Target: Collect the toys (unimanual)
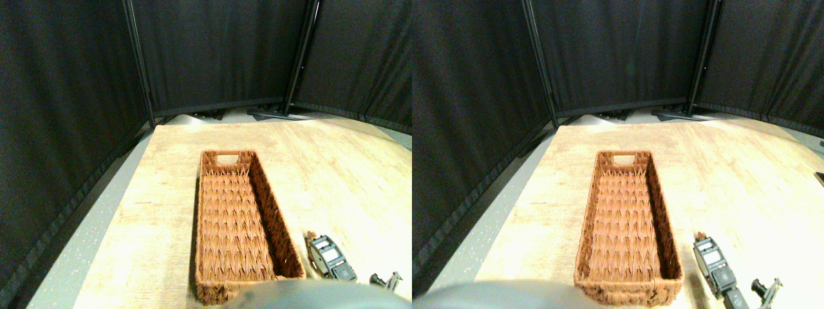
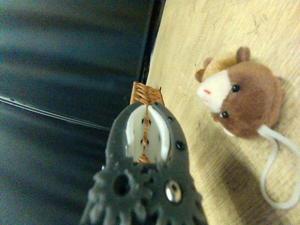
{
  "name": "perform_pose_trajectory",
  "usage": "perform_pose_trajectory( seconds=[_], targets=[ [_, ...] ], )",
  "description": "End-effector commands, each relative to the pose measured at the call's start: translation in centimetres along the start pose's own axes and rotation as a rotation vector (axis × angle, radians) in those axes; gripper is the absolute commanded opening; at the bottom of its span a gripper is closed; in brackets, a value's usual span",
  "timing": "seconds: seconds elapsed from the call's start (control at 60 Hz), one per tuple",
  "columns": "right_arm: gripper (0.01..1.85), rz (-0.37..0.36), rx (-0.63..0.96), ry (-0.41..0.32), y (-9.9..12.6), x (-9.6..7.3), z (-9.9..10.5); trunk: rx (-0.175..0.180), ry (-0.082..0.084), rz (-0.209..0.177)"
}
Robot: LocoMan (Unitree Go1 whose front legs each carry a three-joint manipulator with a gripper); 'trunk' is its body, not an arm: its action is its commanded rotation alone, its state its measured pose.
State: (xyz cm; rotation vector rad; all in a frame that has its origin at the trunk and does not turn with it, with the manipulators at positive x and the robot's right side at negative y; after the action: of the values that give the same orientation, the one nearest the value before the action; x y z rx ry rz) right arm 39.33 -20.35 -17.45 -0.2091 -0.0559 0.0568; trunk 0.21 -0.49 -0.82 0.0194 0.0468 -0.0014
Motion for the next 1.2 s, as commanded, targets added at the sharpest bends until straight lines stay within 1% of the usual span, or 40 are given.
perform_pose_trajectory(
  seconds=[0.017, 0.05, 0.133, 0.2, 0.25, 0.283, 0.35, 0.567, 0.6, 0.633, 0.667, 0.717, 0.767, 0.783, 0.8, 0.85, 0.867, 0.9, 0.933, 0.967, 1.0, 1.05, 1.083, 1.117, 1.2],
  targets=[
    [0.07, -0.010, -0.013, -0.044, -0.1, 0.1, 0.9, -0.006, -0.002, 0.004],
    [0.07, -0.010, -0.010, -0.044, -0.1, 0.1, 1.0, -0.007, 0.000, 0.003],
    [0.08, -0.018, -0.002, -0.042, -0.1, 0.1, 1.0, -0.007, 0.001, 0.003],
    [0.08, -0.011, 0.000, -0.042, -0.1, 0.2, 1.0, -0.008, -0.001, 0.003],
    [0.11, -0.020, -0.004, -0.024, -0.1, 0.2, 1.0, -0.008, -0.001, 0.003],
    [0.11, -0.021, -0.004, -0.024, -0.1, 0.2, 1.0, -0.007, 0.001, 0.003],
    [0.11, -0.023, 0.008, -0.034, -0.1, 0.2, 1.0, -0.007, 0.001, 0.003],
    [0.11, -0.024, 0.038, -0.036, 0.0, 0.2, 1.0, -0.008, 0.002, 0.002],
    [0.11, -0.036, 0.087, -0.039, -0.1, 0.3, 1.0, -0.007, 0.001, 0.001],
    [0.10, -0.030, 0.149, -0.048, -0.2, 0.4, 0.9, -0.007, 0.001, 0.001],
    [0.11, -0.035, 0.164, -0.051, -0.3, 0.4, 0.9, -0.007, 0.001, 0.001],
    [0.16, -0.049, 0.260, -0.073, -0.6, 0.6, 0.8, -0.009, 0.003, 0.000],
    [0.20, -0.052, 0.358, -0.066, -0.9, 0.7, 0.7, -0.009, 0.006, -0.002],
    [0.20, -0.052, 0.358, -0.066, -0.9, 0.7, 0.7, -0.009, 0.007, -0.004],
    [0.22, -0.056, 0.380, -0.065, -1.0, 0.8, 0.7, -0.009, 0.007, -0.004],
    [0.39, -0.108, 0.549, -0.059, -1.4, 0.9, 0.6, -0.010, 0.006, -0.006],
    [0.41, -0.114, 0.570, -0.055, -1.4, 0.9, 0.6, -0.010, 0.006, -0.008],
    [0.48, -0.124, 0.671, -0.051, -1.6, 1.0, 0.6, -0.010, 0.005, -0.010],
    [0.55, -0.172, 0.762, -0.033, -1.9, 0.8, 0.7, -0.010, 0.005, -0.010],
    [0.57, -0.176, 0.778, -0.030, -2.0, 0.9, 0.8, -0.011, 0.006, -0.012],
    [0.63, -0.179, 0.849, -0.029, -2.3, 0.9, 0.8, -0.012, 0.006, -0.013],
    [0.69, -0.192, 0.903, -0.028, -2.5, 1.0, 0.9, -0.012, 0.005, -0.013],
    [0.71, -0.190, 0.915, -0.026, -2.6, 1.0, 0.9, -0.012, 0.005, -0.013],
    [0.75, -0.209, 0.985, -0.019, -2.7, 1.1, 1.0, -0.013, 0.006, -0.013],
    [0.82, -0.204, 1.054, -0.011, -2.8, 1.3, 1.0, -0.014, 0.006, -0.012]
  ],
)
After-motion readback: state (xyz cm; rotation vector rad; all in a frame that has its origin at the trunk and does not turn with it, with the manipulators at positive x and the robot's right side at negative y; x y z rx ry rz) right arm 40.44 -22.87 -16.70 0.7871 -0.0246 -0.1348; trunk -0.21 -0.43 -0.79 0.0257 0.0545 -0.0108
